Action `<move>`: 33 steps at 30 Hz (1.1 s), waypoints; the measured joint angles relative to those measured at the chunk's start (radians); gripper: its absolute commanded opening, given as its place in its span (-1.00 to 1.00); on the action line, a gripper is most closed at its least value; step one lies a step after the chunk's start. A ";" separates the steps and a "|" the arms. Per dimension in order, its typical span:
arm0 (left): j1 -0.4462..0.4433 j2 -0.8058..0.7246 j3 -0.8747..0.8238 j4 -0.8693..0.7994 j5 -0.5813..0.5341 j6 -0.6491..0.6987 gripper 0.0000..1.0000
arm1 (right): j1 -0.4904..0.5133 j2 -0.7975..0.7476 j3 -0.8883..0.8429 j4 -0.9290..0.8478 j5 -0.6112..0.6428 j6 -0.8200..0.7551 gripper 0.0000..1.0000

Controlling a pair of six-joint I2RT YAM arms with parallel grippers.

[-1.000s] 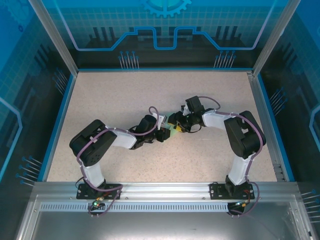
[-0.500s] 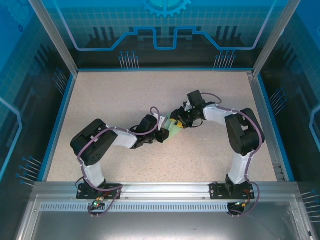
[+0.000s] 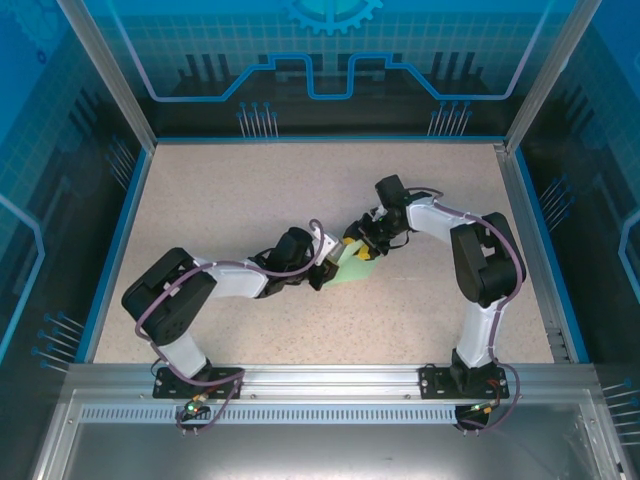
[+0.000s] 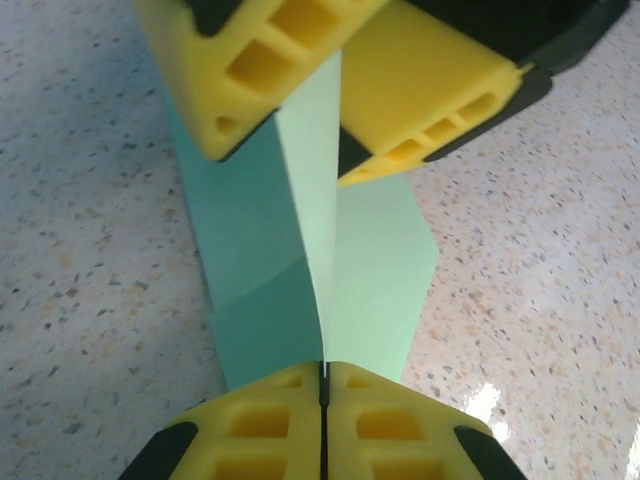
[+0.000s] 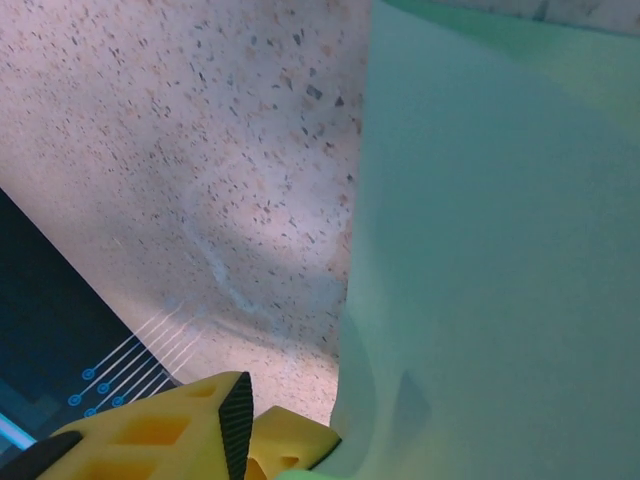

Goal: Fold a paper plane with a square sheet of paper (pick it up from the middle)
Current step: Fourth fold the wing at the center of the table.

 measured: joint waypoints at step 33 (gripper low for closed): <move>-0.035 0.061 0.001 0.009 -0.061 0.094 -0.54 | 0.001 -0.001 -0.024 -0.046 -0.015 0.106 -0.80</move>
